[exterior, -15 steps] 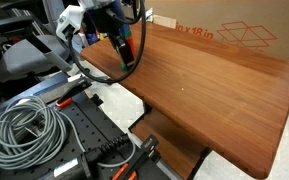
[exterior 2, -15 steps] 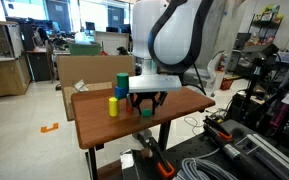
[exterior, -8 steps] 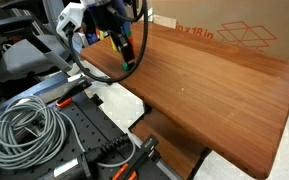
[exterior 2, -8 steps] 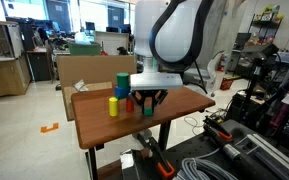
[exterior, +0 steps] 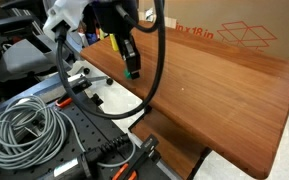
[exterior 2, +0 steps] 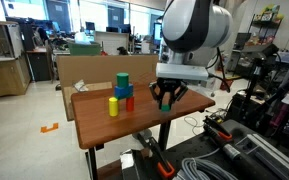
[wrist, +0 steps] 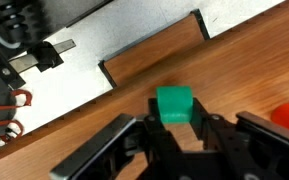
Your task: Pick up the smaller green object from the table and put it on top of the toy tower
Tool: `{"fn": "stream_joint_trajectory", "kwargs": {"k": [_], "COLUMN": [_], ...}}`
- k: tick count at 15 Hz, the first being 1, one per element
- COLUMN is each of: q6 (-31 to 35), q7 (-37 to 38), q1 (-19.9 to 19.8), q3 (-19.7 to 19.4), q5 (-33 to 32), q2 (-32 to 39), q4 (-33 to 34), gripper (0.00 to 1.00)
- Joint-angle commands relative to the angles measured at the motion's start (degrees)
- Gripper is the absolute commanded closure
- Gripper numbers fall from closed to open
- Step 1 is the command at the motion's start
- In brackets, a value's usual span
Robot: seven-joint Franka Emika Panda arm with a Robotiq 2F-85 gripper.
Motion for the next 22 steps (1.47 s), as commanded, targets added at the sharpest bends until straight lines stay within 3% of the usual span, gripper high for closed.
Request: {"fn": "stream_joint_trajectory", "kwargs": {"k": [1, 3, 11, 16, 22], "q6": [-4.0, -5.5, -12.3, -14.4, -20.8], "q7": [-8.9, -11.5, -8.6, -4.2, -5.8], "q1": [-0.4, 0.3, 2.0, 0.4, 2.4], "q3": [0.4, 0.8, 6.1, 10.7, 12.1], "q5": [8.7, 11.4, 7.7, -2.9, -7.2], "q2": [-8.4, -12.4, -22.3, -20.4, -17.6], "q4": [-1.7, -1.4, 1.3, 3.4, 7.4], "gripper": [0.91, 0.91, 0.91, 0.91, 0.91]}}
